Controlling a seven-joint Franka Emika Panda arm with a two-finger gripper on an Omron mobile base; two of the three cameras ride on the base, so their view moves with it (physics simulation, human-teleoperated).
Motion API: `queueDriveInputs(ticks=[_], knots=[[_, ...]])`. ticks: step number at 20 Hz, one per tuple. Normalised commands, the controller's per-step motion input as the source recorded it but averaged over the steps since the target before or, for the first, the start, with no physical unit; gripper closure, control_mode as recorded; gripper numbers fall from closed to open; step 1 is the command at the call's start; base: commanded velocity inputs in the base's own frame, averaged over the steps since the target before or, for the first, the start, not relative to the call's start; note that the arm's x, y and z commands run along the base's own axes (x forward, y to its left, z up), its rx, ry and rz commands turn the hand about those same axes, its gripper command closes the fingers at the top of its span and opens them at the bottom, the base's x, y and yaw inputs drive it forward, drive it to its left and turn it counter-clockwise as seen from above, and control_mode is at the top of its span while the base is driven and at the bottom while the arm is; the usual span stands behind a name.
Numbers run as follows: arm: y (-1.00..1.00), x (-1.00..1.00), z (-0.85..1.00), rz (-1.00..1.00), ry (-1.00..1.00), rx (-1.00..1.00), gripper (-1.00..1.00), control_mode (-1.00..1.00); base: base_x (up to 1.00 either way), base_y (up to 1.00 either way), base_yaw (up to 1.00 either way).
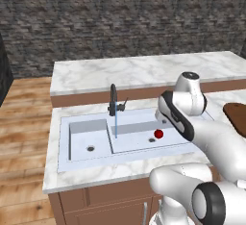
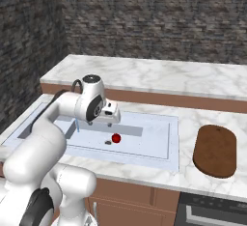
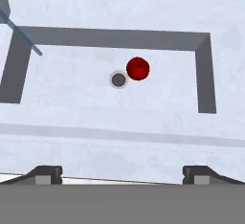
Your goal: Pick the apple from the sink and place it on the cutting board to airdry. Then turn off the sink faucet.
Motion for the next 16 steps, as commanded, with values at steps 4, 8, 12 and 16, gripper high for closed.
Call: queueDriveInputs(ticks=[4,8,12,16], knots=[[-0.05,0.09,-0.19,0.0,0.0,0.0,-1.0,-1.0,0.0,0.0,0.0],[-0.01,0.11,-0.19,0.0,0.02,0.01,-1.0,-1.0,0.0,0.0,0.0],[0.0,0.18,-0.17,0.0,0.02,0.0,-1.0,-1.0,0.0,0.0,0.0],[0.0,0.18,-0.17,0.0,0.02,0.0,-1.0,-1.0,0.0,0.0,0.0]])
